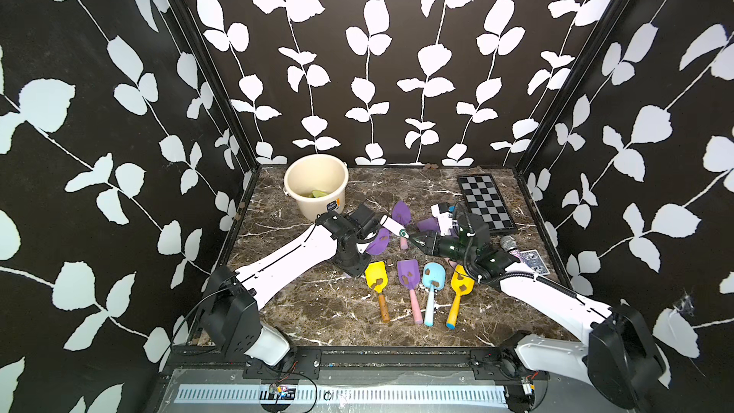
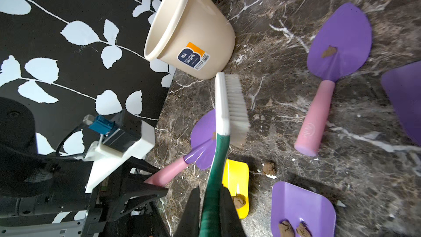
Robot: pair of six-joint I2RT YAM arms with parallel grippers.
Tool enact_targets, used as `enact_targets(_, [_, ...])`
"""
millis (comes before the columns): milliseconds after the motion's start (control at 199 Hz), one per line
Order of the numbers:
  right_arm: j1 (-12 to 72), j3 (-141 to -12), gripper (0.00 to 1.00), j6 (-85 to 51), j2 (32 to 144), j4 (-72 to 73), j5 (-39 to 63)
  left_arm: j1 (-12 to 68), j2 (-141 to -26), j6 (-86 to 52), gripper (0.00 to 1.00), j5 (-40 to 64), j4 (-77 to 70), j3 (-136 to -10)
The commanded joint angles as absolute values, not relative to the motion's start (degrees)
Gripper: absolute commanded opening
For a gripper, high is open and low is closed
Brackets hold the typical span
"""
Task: Brush the soil off the hand trowel and place it into the bucket
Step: Brush off the soil from the hand trowel.
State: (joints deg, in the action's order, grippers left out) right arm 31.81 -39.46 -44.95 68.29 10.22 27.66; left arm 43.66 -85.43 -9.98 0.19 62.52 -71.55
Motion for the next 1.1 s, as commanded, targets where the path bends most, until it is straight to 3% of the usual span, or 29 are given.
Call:
enact_targets(0, [32.0,-39.0,0.00,-44.5,66.3,14.8,29.1,43.3,-85.4,-8.8,0.00,0.6,63.9,-71.7])
enact_targets(206, [36.3,-40.4,0.00,-45.3,71.4,19.6,37.4,43.3,-85.5,-8.0,0.00,-0.6,64.6,-73.6])
enact_targets(411, [37.0,-36.4,0.00,-48.7,74.6,23.5,34.4,43.2,-84.4,-7.8,0.00,-1.6,65.9,-74.0])
enact_targets(888, [34.4,-33.0,0.00,-44.6,64.0,13.5,23.4,42.3,-83.4,-7.5,0.00,-1.7,67.6,-72.8])
enact_targets(1094, [35.1,-35.1,0.00,-43.8,62.8,16.5,29.4,42.2,-83.4,-7.6,0.00,-2.0,67.4,-72.9])
